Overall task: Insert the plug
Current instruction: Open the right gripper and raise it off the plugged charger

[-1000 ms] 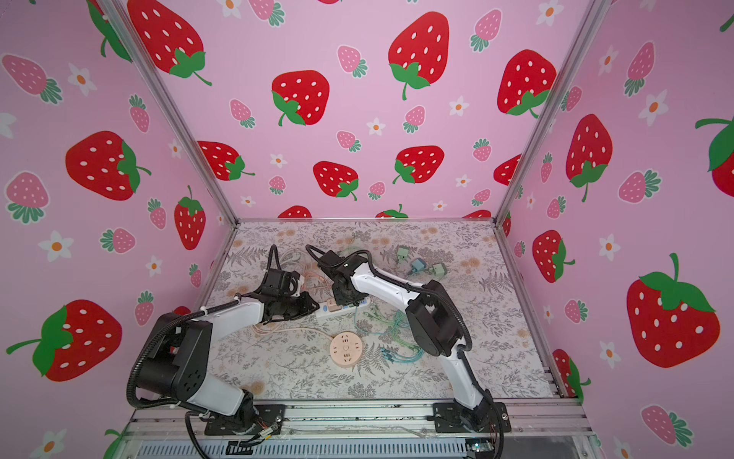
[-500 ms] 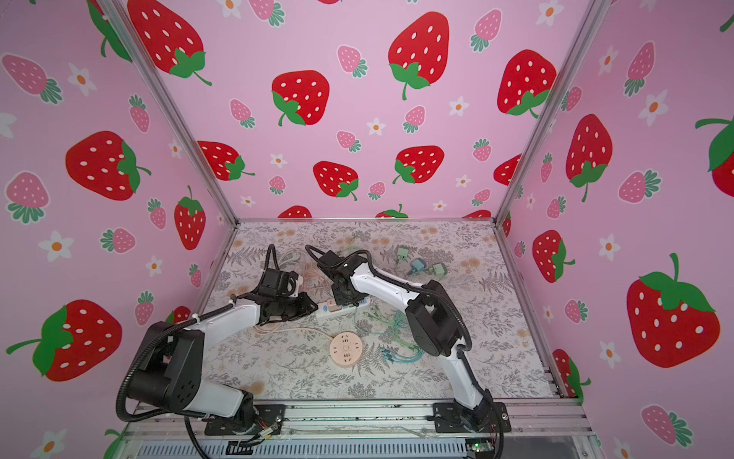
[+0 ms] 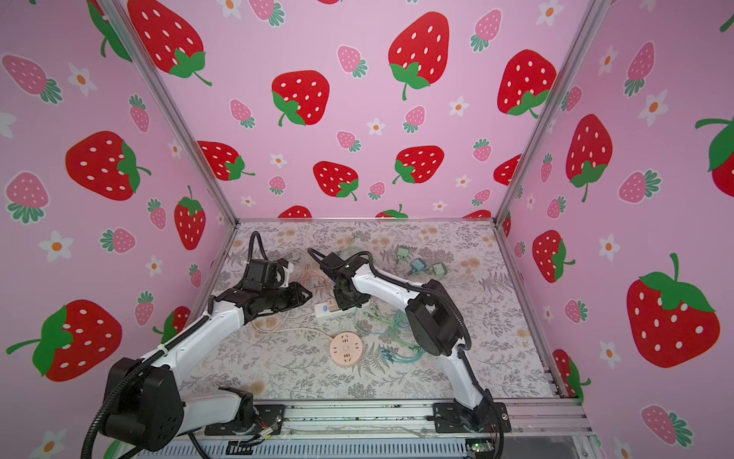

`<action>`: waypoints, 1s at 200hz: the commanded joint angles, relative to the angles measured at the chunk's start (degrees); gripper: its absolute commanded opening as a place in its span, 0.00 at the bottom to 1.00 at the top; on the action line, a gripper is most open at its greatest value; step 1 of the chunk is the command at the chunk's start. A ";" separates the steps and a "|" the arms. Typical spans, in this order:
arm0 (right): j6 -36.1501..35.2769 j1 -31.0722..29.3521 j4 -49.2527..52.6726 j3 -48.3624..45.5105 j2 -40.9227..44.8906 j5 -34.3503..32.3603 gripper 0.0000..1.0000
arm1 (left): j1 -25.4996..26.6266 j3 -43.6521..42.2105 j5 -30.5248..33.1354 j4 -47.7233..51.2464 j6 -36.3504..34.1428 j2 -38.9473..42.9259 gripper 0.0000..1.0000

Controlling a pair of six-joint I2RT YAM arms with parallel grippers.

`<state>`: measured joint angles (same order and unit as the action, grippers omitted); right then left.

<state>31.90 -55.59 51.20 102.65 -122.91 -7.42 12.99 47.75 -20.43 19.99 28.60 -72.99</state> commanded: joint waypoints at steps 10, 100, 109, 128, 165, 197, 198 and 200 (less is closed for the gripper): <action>-0.50 0.19 2.21 -1.96 4.18 1.07 0.51 | -0.69 2.01 0.53 3.65 -1.07 1.49 0.33; -5.00 2.92 -5.47 -12.58 19.79 11.31 0.72 | -2.52 3.36 -0.39 6.45 -2.58 3.36 0.35; -5.01 4.52 -7.98 -15.20 21.38 12.00 0.71 | -2.69 3.38 -0.40 6.58 -2.54 3.52 0.35; -5.31 8.87 -14.20 -20.65 23.62 12.99 0.61 | -2.79 3.08 -0.31 6.38 -2.28 3.91 0.35; -7.09 17.44 -23.29 -23.87 20.81 16.42 0.44 | -2.88 2.70 0.11 6.77 -1.97 4.74 0.35; -10.46 20.36 -28.10 -20.65 14.10 16.28 0.43 | -3.08 2.29 0.66 7.47 -1.83 6.18 0.35; -10.55 20.44 -28.23 -20.56 13.88 16.42 0.43 | -3.11 2.27 0.70 7.49 -1.81 6.28 0.35; -10.72 20.61 -28.27 -20.12 13.39 16.64 0.43 | -3.10 2.27 0.73 7.51 -1.80 6.39 0.35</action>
<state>24.64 -35.59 28.60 79.59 -105.14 7.42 10.33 48.69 -20.34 25.63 26.92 -68.27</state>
